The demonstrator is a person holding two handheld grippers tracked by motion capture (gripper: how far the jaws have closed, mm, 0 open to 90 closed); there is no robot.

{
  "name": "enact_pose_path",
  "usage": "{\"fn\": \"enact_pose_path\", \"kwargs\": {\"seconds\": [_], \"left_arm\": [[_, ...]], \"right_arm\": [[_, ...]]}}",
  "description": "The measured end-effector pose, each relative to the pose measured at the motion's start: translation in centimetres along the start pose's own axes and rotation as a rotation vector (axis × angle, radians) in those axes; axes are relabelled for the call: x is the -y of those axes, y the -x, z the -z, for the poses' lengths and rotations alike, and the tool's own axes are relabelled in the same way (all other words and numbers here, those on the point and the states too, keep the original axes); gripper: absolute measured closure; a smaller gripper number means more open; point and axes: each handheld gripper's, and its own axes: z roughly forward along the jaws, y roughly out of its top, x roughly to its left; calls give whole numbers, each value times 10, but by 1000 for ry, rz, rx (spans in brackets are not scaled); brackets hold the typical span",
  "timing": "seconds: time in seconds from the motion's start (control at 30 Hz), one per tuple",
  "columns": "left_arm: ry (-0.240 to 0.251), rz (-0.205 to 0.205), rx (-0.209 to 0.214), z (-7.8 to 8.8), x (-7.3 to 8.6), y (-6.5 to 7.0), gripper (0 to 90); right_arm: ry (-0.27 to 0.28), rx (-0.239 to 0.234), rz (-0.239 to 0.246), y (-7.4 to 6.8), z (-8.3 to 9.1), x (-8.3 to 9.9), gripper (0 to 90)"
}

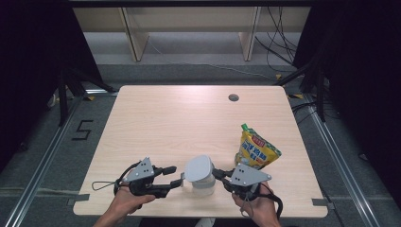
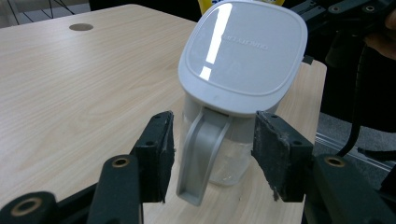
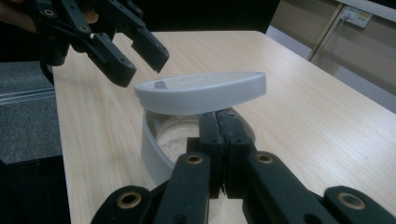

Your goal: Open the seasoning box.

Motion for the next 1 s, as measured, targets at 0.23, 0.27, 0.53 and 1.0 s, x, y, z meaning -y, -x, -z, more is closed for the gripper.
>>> {"fn": "enact_pose_path", "kwargs": {"seconds": [0.23, 0.27, 0.53, 1.0], "left_arm": [[-45, -29, -30, 6, 9, -2, 393], [-63, -26, -53, 7, 12, 0, 364], [-92, -21, -74, 11, 21, 3, 308], [-106, 12, -81, 9, 27, 3, 289]], "right_arm": [[4, -6, 10, -1, -2, -5, 890], [5, -10, 17, -2, -3, -7, 887], [16, -18, 28, -5, -7, -16, 879], [40, -40, 52, -12, -17, -32, 874]]}}
